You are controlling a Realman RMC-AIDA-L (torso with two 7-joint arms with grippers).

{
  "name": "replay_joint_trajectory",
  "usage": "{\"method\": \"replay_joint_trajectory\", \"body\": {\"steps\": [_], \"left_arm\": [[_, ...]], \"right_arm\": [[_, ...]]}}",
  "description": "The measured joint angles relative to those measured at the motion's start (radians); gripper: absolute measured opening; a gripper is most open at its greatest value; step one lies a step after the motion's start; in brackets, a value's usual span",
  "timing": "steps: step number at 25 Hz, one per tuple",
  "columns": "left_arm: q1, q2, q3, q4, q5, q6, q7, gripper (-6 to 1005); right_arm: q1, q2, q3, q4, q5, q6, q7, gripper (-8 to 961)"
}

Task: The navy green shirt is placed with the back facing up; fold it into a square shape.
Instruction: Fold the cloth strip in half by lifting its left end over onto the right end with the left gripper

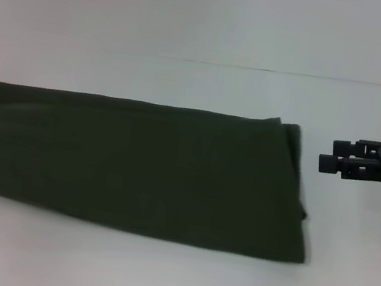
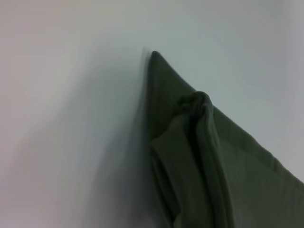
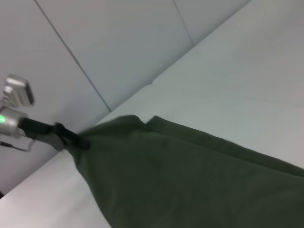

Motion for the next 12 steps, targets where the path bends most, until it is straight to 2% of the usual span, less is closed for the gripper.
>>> {"method": "replay_joint_trajectory", "body": {"steps": [2, 5, 7, 9, 12], "left_arm": [[-0.008, 0.014, 0.000, 0.053, 0.000, 0.024, -0.002, 84], [-0.036, 0.055, 0.000, 0.114, -0.003, 0.089, -0.004, 85], [-0.064, 0.070, -0.002, 0.145, -0.024, 0.143, 0.007, 86], [-0.106, 0.066, -0.002, 0.170, -0.063, 0.210, 0.033, 87], [-0.189, 0.032, 0.007, 0.179, -0.118, 0.278, 0.076, 89]], "right_arm": [[-0.004, -0.001, 0.000, 0.000, 0.000, 0.013, 0.000, 866], [-0.012, -0.010, 0.005, 0.000, 0.000, 0.023, 0.012, 866], [-0.021, -0.014, 0.009, -0.005, 0.000, 0.029, 0.023, 866], [-0.034, -0.018, 0.013, -0.008, 0.000, 0.051, 0.037, 866], [-0.057, -0.030, 0.020, -0.006, 0.000, 0.099, 0.062, 866]]}}
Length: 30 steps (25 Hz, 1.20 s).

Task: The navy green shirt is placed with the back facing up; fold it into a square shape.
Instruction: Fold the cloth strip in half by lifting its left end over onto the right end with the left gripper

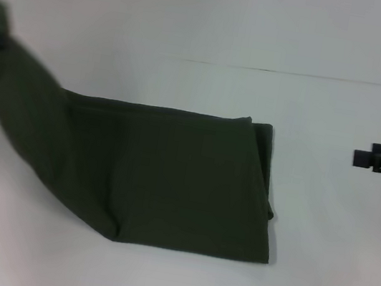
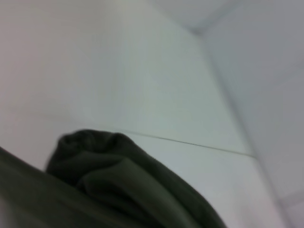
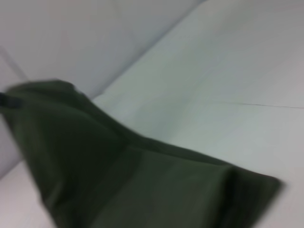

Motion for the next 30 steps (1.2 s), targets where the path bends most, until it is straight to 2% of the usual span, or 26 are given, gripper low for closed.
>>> {"method": "replay_joint_trajectory", "body": {"steps": [3, 4, 5, 7, 11, 14, 17, 18, 20, 22, 24, 27, 30], "left_arm": [[-0.092, -0.057, 0.036, -0.004, -0.021, 0.020, 0.032, 90], [-0.132, -0.087, 0.065, -0.008, -0.023, 0.017, 0.043, 90], [-0.155, -0.105, 0.084, -0.011, -0.024, 0.006, 0.046, 91], [-0.210, -0.156, 0.144, -0.029, -0.024, -0.028, 0.051, 92], [-0.294, -0.261, 0.286, -0.110, -0.019, -0.180, 0.052, 94], [-0.326, -0.335, 0.396, -0.195, -0.014, -0.351, 0.033, 95], [-0.344, -0.392, 0.472, -0.278, -0.012, -0.467, 0.008, 97], [-0.349, -0.405, 0.489, -0.303, -0.018, -0.486, 0.004, 97], [-0.359, -0.416, 0.517, -0.361, -0.049, -0.504, 0.004, 98], [-0.375, -0.418, 0.550, -0.427, -0.098, -0.512, 0.009, 99], [-0.382, -0.418, 0.565, -0.446, -0.123, -0.509, 0.007, 151], [-0.383, -0.414, 0.566, -0.426, -0.134, -0.478, -0.005, 230], [-0.371, -0.400, 0.554, -0.347, -0.135, -0.395, -0.033, 309]], "right_arm": [[-0.024, -0.008, 0.011, 0.002, 0.000, 0.033, 0.022, 866], [-0.033, -0.012, 0.016, 0.002, 0.000, 0.044, 0.028, 866], [-0.042, -0.015, 0.021, 0.003, 0.000, 0.053, 0.034, 866], [-0.053, -0.019, 0.027, 0.006, 0.000, 0.063, 0.040, 866], [-0.075, -0.021, 0.040, 0.006, 0.000, 0.067, 0.050, 866], [-0.081, -0.023, 0.040, 0.004, 0.000, 0.068, 0.055, 866], [-0.083, -0.027, 0.040, 0.005, 0.000, 0.068, 0.056, 866], [-0.083, -0.028, 0.040, 0.006, 0.000, 0.068, 0.056, 866], [-0.082, -0.029, 0.040, 0.007, 0.000, 0.070, 0.056, 866], [-0.081, -0.029, 0.039, 0.007, 0.000, 0.071, 0.056, 866], [-0.081, -0.029, 0.038, 0.007, 0.000, 0.073, 0.053, 866], [-0.077, -0.029, 0.033, 0.008, 0.000, 0.075, 0.051, 866], [-0.069, -0.028, 0.031, 0.008, -0.004, 0.075, 0.051, 866]]}}
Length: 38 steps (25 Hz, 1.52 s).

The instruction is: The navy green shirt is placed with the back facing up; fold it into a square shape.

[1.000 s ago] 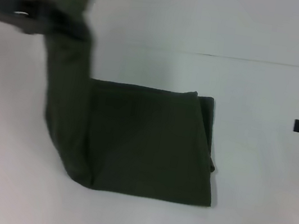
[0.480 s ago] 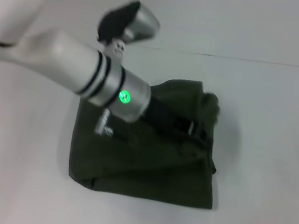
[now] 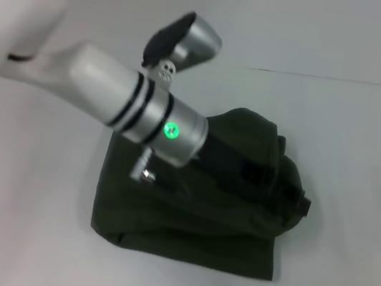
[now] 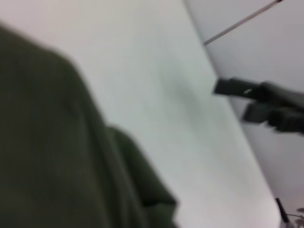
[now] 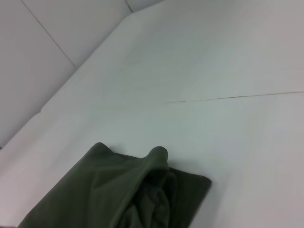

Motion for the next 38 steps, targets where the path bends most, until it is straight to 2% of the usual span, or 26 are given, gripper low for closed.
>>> {"method": "replay_joint_trajectory", "body": {"steps": [2, 6, 7, 8, 9, 11, 14, 18, 22, 25, 28, 33, 38], "left_arm": [[0.011, 0.014, -0.022, 0.051, -0.001, 0.058, -0.007, 403], [0.066, 0.044, -0.143, 0.167, -0.039, 0.251, 0.073, 582], [0.088, 0.047, -0.178, 0.181, -0.064, 0.287, 0.132, 620], [0.140, 0.046, -0.233, 0.186, -0.111, 0.324, 0.256, 658], [0.140, 0.046, -0.233, 0.186, -0.111, 0.324, 0.256, 697], [0.200, 0.040, -0.271, 0.175, -0.156, 0.323, 0.393, 773], [0.285, 0.029, -0.286, 0.160, -0.201, 0.295, 0.585, 812], [0.350, 0.023, -0.296, 0.160, -0.235, 0.292, 0.728, 853], [0.384, 0.049, -0.303, 0.166, -0.269, 0.303, 0.816, 855], [0.388, 0.078, -0.303, 0.168, -0.274, 0.305, 0.853, 856], [0.384, 0.103, -0.299, 0.165, -0.274, 0.310, 0.901, 858], [0.390, 0.101, -0.291, 0.161, -0.267, 0.316, 0.962, 859], [0.423, 0.089, -0.271, 0.158, -0.263, 0.311, 1.025, 858]], "right_arm": [[0.007, 0.001, 0.000, 0.000, -0.006, 0.000, 0.001, 866], [0.022, 0.007, 0.002, 0.001, -0.008, 0.001, 0.017, 866], [0.027, 0.009, 0.003, 0.002, -0.008, 0.001, 0.027, 866], [0.032, 0.010, 0.004, 0.003, -0.008, 0.004, 0.042, 866], [0.041, 0.012, 0.005, 0.007, -0.008, 0.008, 0.063, 866], [0.066, 0.014, 0.005, 0.019, -0.008, 0.014, 0.121, 866], [0.123, 0.013, -0.005, 0.041, -0.025, 0.016, 0.244, 866], [0.217, 0.003, -0.022, 0.055, -0.105, 0.008, 0.418, 866], [0.299, -0.019, -0.063, 0.056, -0.153, -0.023, 0.542, 865], [0.354, -0.028, -0.085, 0.040, -0.175, -0.045, 0.614, 865], [0.398, -0.023, -0.091, 0.016, -0.222, -0.068, 0.660, 865], [0.448, 0.001, -0.099, 0.011, -0.284, -0.097, 0.693, 865], [0.445, 0.005, -0.103, 0.017, -0.287, -0.095, 0.709, 865]]}}
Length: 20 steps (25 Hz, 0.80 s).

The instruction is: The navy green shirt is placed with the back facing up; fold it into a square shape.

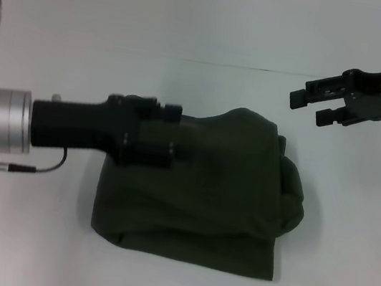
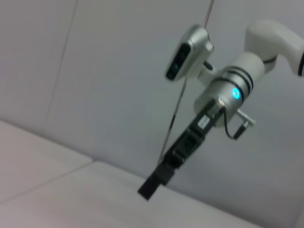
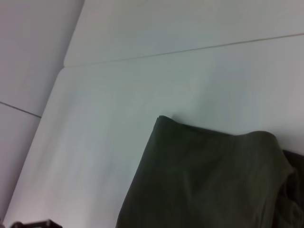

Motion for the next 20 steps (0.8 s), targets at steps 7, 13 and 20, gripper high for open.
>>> {"method": "replay_joint_trajectory", "body": {"steps": [7, 13, 20], "left_arm": [[0.049, 0.006, 0.032, -0.002, 0.054, -0.001, -0.006, 859], [0.107, -0.020, 0.034, -0.011, 0.103, -0.070, 0.035, 859], [0.130, -0.035, 0.070, -0.011, 0.149, -0.125, 0.097, 858]], "right_arm": [[0.003, 0.001, 0.004, 0.008, 0.003, -0.001, -0.001, 865], [0.013, 0.003, 0.000, 0.007, 0.003, 0.003, -0.009, 865], [0.013, 0.004, 0.006, 0.008, 0.011, 0.008, -0.013, 865]]}}
